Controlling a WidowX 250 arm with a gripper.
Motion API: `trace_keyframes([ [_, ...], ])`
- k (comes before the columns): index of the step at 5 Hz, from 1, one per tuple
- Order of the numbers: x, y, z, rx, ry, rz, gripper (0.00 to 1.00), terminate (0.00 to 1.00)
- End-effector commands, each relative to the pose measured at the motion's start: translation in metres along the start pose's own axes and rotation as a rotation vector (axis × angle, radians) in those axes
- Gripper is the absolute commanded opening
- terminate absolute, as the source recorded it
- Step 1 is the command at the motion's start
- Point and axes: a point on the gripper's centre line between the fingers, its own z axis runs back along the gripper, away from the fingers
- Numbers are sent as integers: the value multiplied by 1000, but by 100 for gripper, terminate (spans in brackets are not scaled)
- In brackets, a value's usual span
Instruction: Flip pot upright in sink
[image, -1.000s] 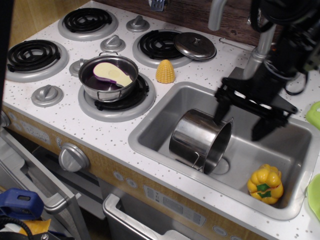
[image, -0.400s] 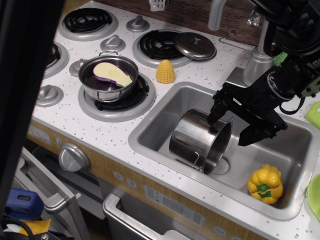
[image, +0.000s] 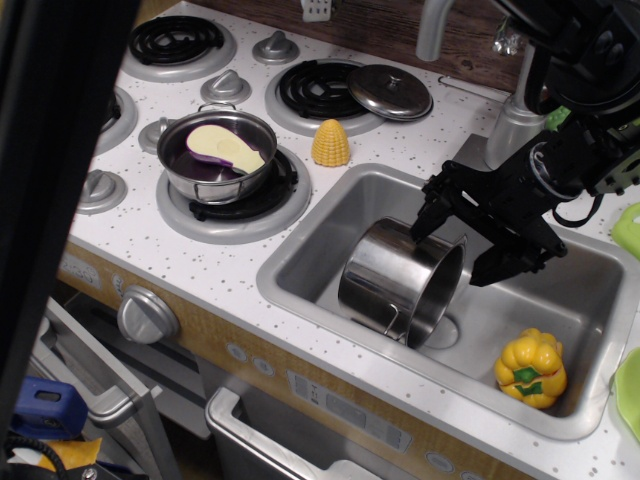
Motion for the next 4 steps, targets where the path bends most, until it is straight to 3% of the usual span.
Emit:
trace_keyframes([
  [1, 7, 11, 1, 12, -32, 2, 100, 0],
  [2, 7, 18, -4, 13, -6, -19, 0, 0],
  [4, 11, 30, -14, 13, -17, -53, 0, 0],
])
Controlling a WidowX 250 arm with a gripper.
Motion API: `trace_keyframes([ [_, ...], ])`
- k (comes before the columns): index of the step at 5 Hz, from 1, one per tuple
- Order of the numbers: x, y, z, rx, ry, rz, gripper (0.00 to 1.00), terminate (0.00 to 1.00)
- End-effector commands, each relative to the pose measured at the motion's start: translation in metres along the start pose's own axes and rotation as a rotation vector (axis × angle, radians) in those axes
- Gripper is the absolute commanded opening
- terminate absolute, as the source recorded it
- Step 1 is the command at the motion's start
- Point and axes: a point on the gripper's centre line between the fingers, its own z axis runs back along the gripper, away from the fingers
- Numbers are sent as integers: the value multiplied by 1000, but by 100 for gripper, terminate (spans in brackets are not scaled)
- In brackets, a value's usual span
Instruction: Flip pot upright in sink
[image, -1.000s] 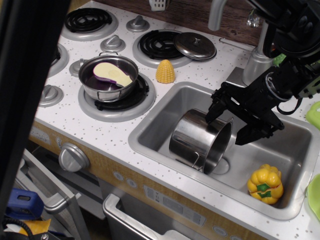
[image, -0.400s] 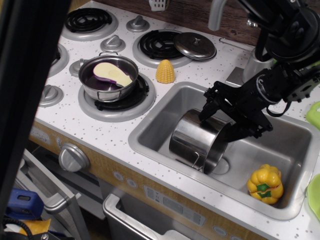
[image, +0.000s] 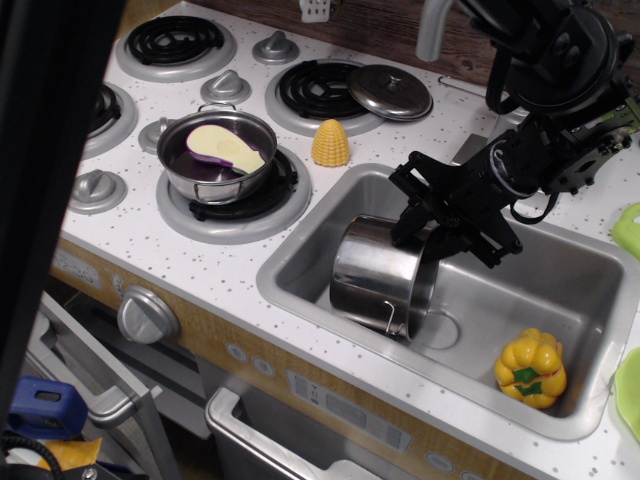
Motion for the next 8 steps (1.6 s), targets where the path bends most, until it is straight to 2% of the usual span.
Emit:
trace_keyframes([
  [1, 10, 18, 4, -74, -38, 26, 0, 0],
  [2, 13, 25, 5, -145, -53, 38, 0, 0],
  [4, 17, 34, 24, -299, -25, 72, 0, 0],
  [5, 18, 35, 33, -347, -9, 88, 0, 0],
  [6, 16, 32, 27, -416, -21, 95, 0, 0],
  [7, 14, 30, 15, -436, -79, 70, 0, 0],
  [8, 15, 31, 7, -525, -199, 46, 100, 0],
])
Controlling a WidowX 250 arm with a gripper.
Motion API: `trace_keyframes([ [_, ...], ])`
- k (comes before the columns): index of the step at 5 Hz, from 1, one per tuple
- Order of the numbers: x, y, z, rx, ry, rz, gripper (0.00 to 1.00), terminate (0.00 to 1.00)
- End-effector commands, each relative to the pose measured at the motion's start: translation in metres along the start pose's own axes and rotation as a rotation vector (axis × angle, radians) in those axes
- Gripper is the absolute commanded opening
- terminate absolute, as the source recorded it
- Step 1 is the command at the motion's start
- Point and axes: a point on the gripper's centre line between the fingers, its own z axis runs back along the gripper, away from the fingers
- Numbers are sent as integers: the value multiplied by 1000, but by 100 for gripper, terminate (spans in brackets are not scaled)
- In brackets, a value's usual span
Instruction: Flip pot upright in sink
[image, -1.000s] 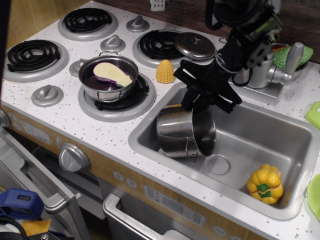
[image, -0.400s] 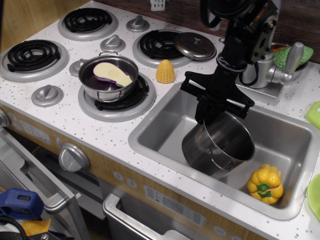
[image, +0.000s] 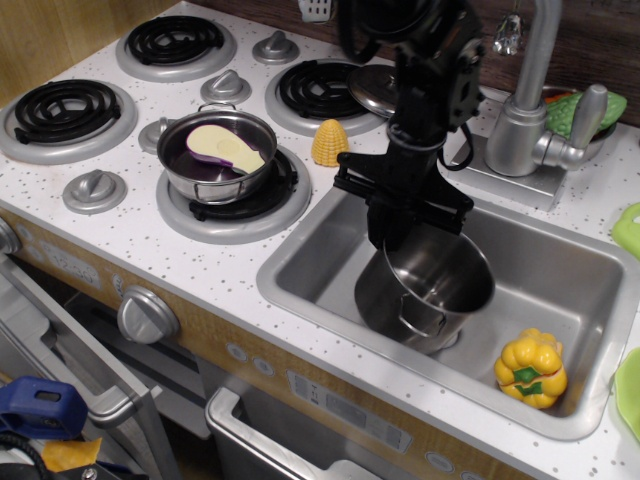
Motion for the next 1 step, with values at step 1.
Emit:
trace_keyframes([
  [1, 15, 4, 23, -47, -131, -12, 100, 100],
])
